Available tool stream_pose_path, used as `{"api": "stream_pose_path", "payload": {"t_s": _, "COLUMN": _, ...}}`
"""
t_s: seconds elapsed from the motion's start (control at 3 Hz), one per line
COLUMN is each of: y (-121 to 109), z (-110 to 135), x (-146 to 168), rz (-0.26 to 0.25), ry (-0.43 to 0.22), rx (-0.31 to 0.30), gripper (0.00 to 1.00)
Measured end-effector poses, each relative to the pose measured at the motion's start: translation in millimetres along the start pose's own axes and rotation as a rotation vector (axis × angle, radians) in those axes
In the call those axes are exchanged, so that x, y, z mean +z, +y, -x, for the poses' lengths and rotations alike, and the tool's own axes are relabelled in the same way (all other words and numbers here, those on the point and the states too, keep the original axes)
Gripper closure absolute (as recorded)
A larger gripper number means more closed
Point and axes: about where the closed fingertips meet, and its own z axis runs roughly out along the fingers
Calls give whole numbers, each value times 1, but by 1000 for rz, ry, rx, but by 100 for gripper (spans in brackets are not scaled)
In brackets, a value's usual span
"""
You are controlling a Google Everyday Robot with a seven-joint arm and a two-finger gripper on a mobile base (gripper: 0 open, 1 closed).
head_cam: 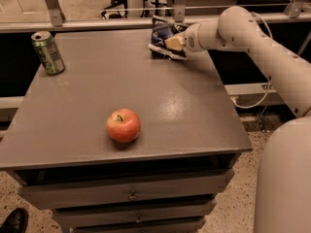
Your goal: Move blue chip bag near apple
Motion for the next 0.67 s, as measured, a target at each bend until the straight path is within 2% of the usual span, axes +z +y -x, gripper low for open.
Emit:
{"api": "stream_pose_path", "payload": {"t_s": 0.33, "y": 20, "z": 22, "x": -21, "rz": 106, "ry": -45, "rx": -54, "gripper": 100}}
{"api": "stream_pose_path", "payload": {"t_s": 0.67, "y": 65, "z": 40, "x": -52, "rz": 300, "ry": -59, "rx": -201, "gripper": 100}}
